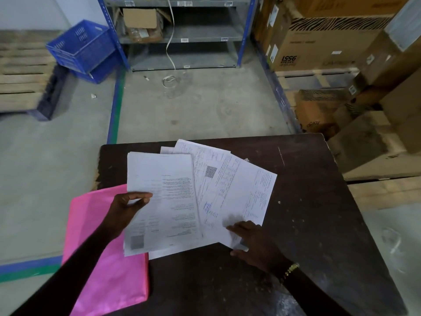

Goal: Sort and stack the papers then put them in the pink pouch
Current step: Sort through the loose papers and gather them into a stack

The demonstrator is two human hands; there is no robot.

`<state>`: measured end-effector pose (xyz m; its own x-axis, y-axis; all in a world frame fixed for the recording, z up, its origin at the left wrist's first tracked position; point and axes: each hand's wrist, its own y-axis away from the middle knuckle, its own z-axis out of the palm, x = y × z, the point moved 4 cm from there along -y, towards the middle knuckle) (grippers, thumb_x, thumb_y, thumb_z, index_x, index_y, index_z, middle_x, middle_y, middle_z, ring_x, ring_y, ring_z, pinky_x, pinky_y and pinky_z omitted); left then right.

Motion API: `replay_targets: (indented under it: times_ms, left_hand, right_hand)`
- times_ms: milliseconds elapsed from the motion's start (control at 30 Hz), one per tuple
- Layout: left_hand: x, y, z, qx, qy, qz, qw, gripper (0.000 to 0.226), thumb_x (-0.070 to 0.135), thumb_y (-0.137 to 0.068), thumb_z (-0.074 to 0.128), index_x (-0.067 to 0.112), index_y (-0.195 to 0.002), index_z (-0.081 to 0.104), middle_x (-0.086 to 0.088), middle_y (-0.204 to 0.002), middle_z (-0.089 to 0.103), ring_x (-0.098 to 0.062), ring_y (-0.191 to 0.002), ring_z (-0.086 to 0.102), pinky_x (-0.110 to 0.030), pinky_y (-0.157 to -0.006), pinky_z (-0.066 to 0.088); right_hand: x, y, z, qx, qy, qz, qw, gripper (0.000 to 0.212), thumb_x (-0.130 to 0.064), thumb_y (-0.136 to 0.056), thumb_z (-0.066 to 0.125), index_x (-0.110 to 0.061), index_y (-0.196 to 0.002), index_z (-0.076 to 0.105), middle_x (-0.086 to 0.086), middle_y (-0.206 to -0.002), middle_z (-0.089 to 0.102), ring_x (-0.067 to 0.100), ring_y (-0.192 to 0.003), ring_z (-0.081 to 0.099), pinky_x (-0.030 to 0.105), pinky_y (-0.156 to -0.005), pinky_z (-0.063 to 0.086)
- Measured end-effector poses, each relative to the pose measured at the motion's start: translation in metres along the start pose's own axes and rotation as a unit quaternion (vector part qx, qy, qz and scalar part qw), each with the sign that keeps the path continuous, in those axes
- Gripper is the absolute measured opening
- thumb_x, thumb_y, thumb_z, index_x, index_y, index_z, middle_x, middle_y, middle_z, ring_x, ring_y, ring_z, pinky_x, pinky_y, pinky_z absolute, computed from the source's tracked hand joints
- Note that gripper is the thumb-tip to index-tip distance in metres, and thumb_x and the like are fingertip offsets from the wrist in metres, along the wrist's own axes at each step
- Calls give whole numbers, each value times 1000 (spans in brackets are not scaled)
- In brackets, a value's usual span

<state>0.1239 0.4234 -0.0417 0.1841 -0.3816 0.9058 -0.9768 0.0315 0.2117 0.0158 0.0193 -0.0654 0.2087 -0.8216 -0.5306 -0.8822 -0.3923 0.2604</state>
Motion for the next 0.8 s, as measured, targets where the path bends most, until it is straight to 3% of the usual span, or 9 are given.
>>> replay_targets:
  times_ms: [133, 433, 633, 800]
  left_hand:
    - [-6, 2, 2, -11, 2, -9, 1000, 23, 4, -90, 73, 17, -107, 79, 16, -110, 78, -1, -105, 71, -20, -91, 51]
    - [-6, 9, 12, -27, -11, -31, 999, 22, 6, -92, 71, 21, -107, 79, 31, -103, 75, 8, -100, 69, -16, -84, 50]
    - [-2, 13, 15, -30, -13, -26, 999, 21, 7, -92, 72, 20, -106, 79, 25, -106, 76, 3, -101, 71, -17, -83, 51]
    - [4, 16, 15, -39, -30, -25, 998, 22, 7, -93, 69, 22, -107, 78, 33, -104, 74, 7, -100, 69, -10, -78, 50]
  right_hand:
    - [0, -1, -2, 27, 4, -12, 1000, 74, -61, -85, 66, -39, -153, 47, -12, -142, 60, 9, -122, 58, 31, -104, 49]
    - [-2, -2, 0, 64, 58, -57, 995, 60, -47, -92, 68, -28, -148, 58, -9, -118, 72, 13, -111, 64, 34, -87, 52]
    - [2, -7, 4, 82, 79, -62, 991, 51, -39, -98, 64, -28, -147, 59, -11, -112, 74, 12, -110, 63, 25, -87, 37]
    - [8, -11, -5, 93, 17, -34, 995, 47, -31, -99, 68, -30, -146, 59, -10, -112, 77, 8, -106, 63, 34, -99, 52]
